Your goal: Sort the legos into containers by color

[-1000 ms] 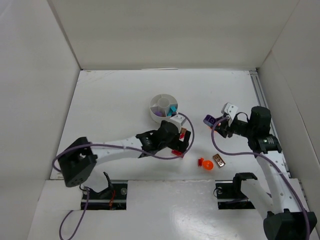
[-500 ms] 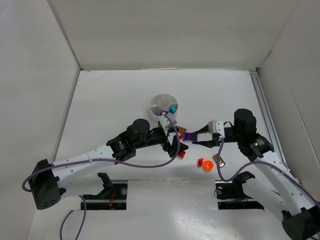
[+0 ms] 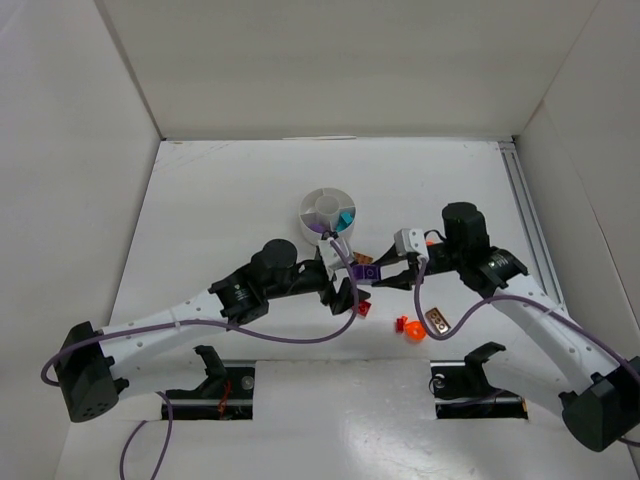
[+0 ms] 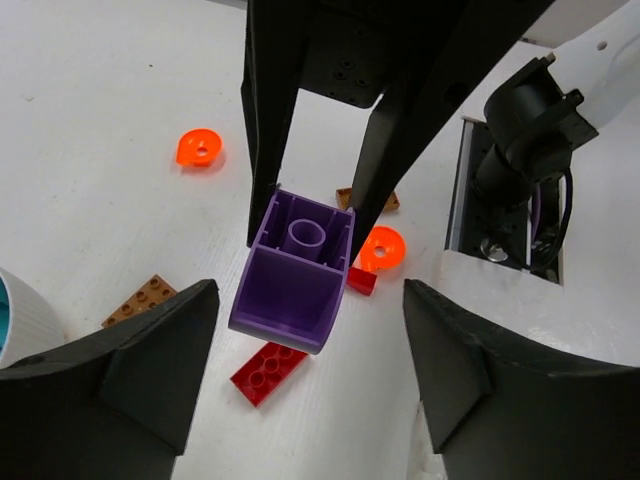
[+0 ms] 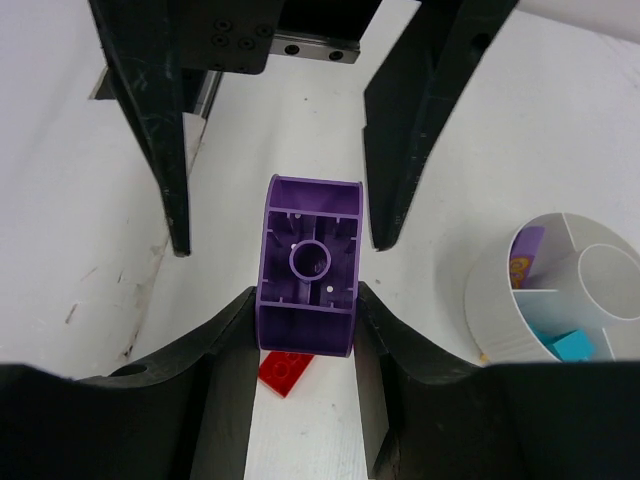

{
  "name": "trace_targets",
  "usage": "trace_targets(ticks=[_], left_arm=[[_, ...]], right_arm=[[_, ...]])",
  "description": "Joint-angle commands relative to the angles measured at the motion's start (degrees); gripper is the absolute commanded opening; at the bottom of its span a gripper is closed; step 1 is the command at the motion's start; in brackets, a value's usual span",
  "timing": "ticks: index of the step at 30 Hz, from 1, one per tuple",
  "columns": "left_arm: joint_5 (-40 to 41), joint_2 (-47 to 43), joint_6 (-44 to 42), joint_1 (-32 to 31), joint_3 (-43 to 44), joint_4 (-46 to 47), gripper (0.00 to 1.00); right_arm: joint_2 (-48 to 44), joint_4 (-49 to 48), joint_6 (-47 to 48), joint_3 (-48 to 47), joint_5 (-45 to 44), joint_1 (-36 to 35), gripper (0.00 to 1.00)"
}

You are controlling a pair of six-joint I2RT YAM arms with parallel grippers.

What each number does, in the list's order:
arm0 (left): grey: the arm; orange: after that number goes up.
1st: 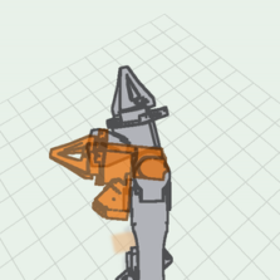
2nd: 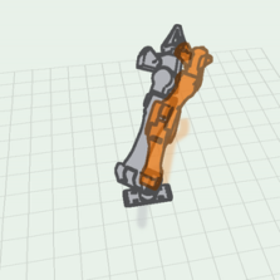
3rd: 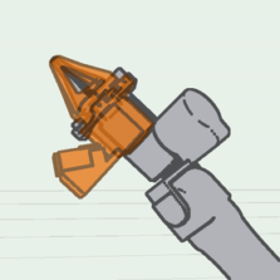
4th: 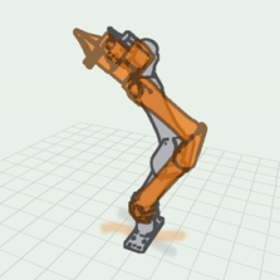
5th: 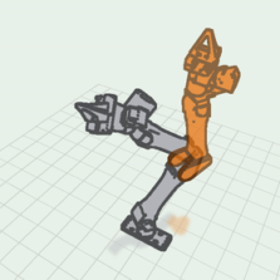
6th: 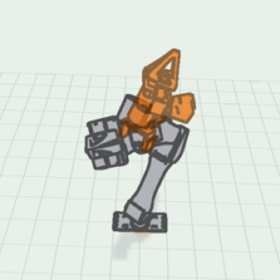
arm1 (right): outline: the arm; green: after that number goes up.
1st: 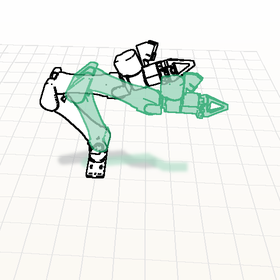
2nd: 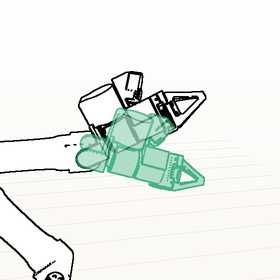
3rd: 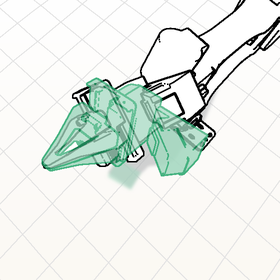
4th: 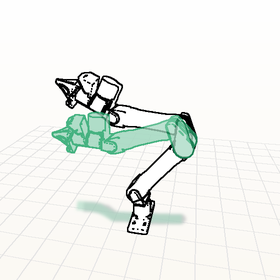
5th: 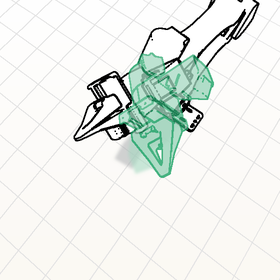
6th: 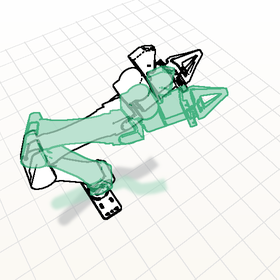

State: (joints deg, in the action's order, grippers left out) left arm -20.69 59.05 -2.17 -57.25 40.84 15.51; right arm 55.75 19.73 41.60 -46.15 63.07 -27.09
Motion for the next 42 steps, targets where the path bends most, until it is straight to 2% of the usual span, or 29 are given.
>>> trace_targets(ticks=[1, 4, 7, 8, 13, 16, 17, 18, 20, 23, 24, 28, 30, 31, 33, 34, 36, 39, 42], left_arm=[[-1.28, -1.48, -1.78, 0.04, -0.23, 0.84, 0.69], [-1.29, -0.95, -1.78, 0.04, -0.23, 1.37, 0.63], [-1.29, -0.43, -2.31, 0.04, -0.23, 1.37, 0.48], [-1.29, -0.42, -2.31, 0.04, -0.23, 1.37, 0.38], [-0.33, -0.42, -2.31, 0.04, -0.23, 2.50, 0.20], [3.18, -0.95, 1.02, 0.04, 0.29, 3.04, 0.15], [7.20, -1.47, 2.25, 0.04, 0.29, 3.04, 0.11], [8.98, -1.48, 4.35, 0.04, 0.82, 3.04, 0.03], [11.27, -1.48, 5.68, 0.04, 0.82, 3.04, 0.03], [14.96, -2.01, 9.88, 0.04, 1.35, 1.81, 0.03], [18.19, -2.01, 11.48, 0.04, 2.04, 0.59, 0.00], [25.95, -2.01, 18.95, 0.56, 4.15, -4.68, 0.00], [28.59, -0.70, 21.85, 1.09, 5.56, -7.76, 0.00], [32.51, 0.01, 25.08, 1.79, 7.57, -11.86, 0.00], [36.31, 1.76, 29.05, 4.16, 10.21, -16.89, 0.00], [37.64, 3.77, 30.90, 5.56, 11.70, -22.13, 0.00], [39.23, 6.07, 33.54, 11.09, 15.84, -26.56, 0.00], [39.23, 11.43, 33.55, 18.29, 19.27, -30.09, 0.00], [37.91, 17.05, 29.78, 21.21, 22.60, -30.10, 0.00]], right_arm=[[1.29, 0.57, 1.20, -3.60, 2.85, -0.59, 0.16], [2.69, 2.68, 2.08, -5.61, 3.38, -0.59, 0.16], [3.31, 2.69, 2.08, -6.67, 3.38, -0.59, 0.16], [3.32, 3.21, 2.08, -6.67, 3.38, -0.59, 0.16], [4.46, 3.21, 2.60, -7.20, 4.08, -0.59, 0.16], [5.68, 3.74, 3.13, -7.20, 3.56, -0.59, 0.22], [5.69, 4.26, 3.74, -7.72, 2.86, -0.59, 0.29], [6.30, 4.96, 3.75, -8.25, 2.07, -0.59, 0.34], [6.30, 5.49, 4.36, -8.25, 0.13, -0.59, 0.37], [6.83, 4.36, 3.58, -8.87, -1.98, -0.59, 0.57], [6.83, 3.83, 3.57, -8.87, -3.46, -0.59, 0.70], [6.83, 3.83, 1.12, -10.62, -9.61, 2.12, 0.87], [6.83, 2.60, -0.11, -10.63, -10.16, 4.93, 0.90], [6.83, 2.08, -0.73, -11.15, -11.64, 7.12, 0.95], [6.83, 2.07, -1.26, -11.15, -14.01, 9.32, 0.95], [6.83, 2.94, -1.26, -11.68, -15.77, 10.47, 0.96], [6.83, 4.70, -1.26, -12.38, -21.74, 13.36, 0.96], [6.83, 6.19, -1.26, -13.00, -26.76, 15.83, 0.96], [6.83, 6.82, -0.74, -13.00, -27.99, 17.78, 0.96]])
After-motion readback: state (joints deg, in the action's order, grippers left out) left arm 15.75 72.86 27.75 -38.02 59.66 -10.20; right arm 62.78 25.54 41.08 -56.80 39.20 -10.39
